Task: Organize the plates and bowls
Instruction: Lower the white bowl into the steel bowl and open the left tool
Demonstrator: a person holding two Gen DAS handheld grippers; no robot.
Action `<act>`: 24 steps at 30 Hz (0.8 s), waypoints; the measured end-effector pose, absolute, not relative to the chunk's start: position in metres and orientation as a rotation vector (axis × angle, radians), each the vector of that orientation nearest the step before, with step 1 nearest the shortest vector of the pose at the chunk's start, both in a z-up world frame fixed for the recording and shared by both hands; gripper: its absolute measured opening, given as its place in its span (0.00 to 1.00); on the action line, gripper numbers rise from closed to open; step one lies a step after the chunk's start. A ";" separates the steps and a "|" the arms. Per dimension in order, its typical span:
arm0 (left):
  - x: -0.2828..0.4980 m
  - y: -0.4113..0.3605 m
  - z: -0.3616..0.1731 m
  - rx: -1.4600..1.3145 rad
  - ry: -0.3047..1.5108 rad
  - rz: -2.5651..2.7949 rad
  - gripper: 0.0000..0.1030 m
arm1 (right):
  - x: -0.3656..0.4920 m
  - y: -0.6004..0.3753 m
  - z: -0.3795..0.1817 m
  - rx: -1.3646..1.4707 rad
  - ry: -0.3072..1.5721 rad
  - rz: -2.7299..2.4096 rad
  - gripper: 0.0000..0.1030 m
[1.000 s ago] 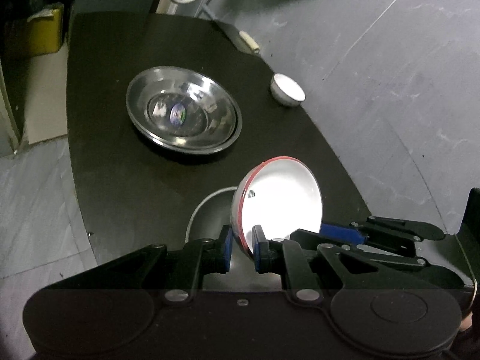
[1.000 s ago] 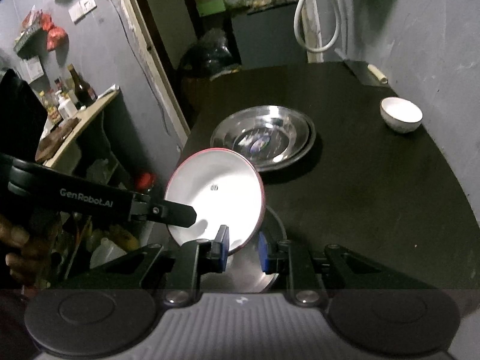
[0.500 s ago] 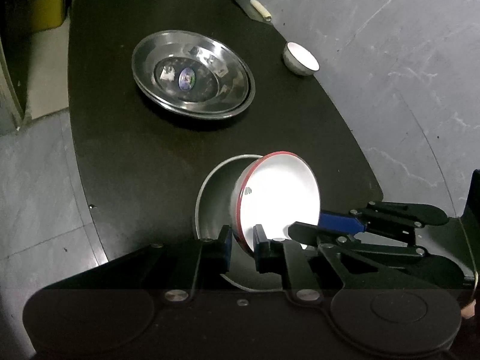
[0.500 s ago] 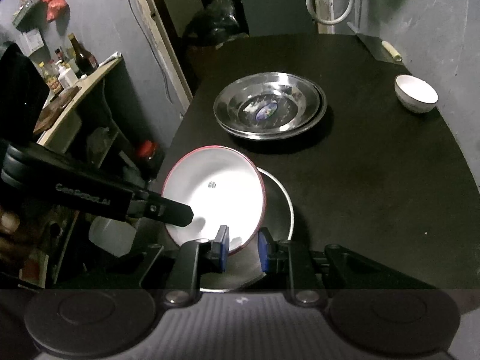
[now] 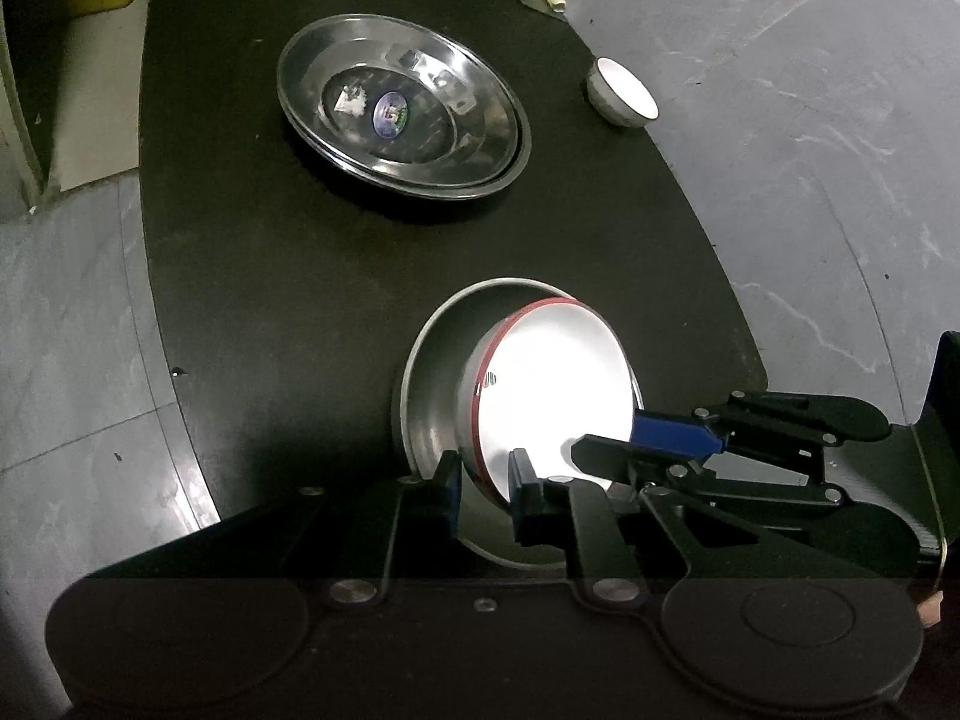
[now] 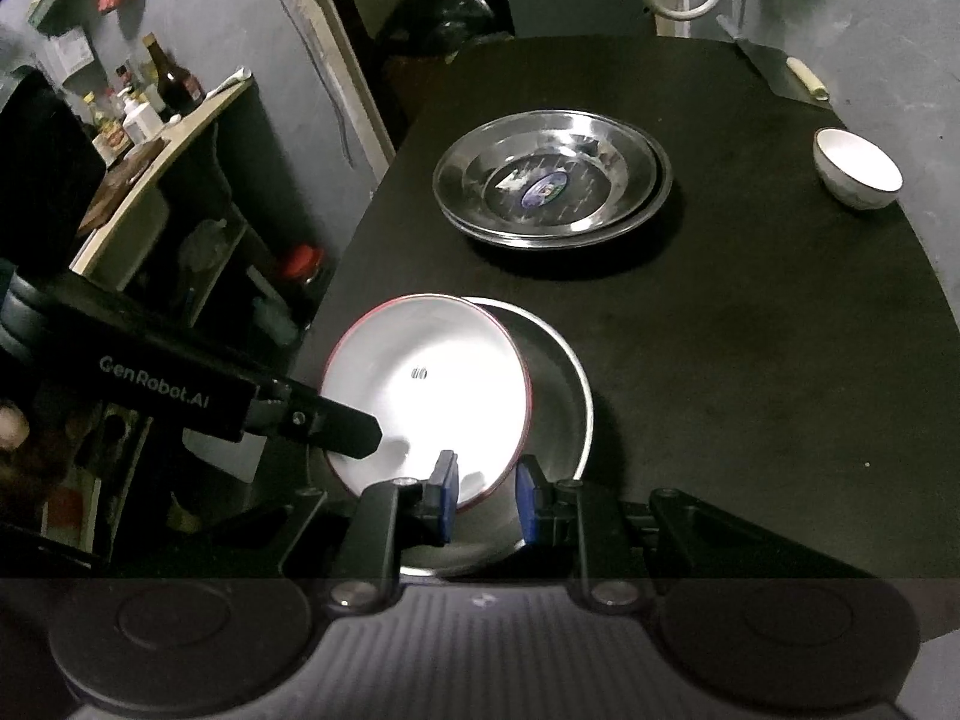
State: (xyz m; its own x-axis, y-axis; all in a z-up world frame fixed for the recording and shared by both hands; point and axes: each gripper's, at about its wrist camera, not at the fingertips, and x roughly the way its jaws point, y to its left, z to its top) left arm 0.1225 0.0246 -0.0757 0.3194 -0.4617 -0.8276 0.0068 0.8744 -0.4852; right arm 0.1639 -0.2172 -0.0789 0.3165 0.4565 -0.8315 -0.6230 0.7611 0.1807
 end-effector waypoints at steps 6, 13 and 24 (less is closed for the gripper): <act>0.123 0.025 -0.077 -0.442 1.219 -0.313 0.17 | 0.166 -0.215 -0.079 -0.204 1.034 0.723 0.22; 0.124 0.028 -0.080 -0.463 1.224 -0.302 0.17 | 0.169 -0.216 -0.080 -0.209 1.039 0.733 0.22; 0.125 0.031 -0.078 -0.472 1.227 -0.283 0.18 | 0.171 -0.218 -0.081 -0.214 1.037 0.753 0.23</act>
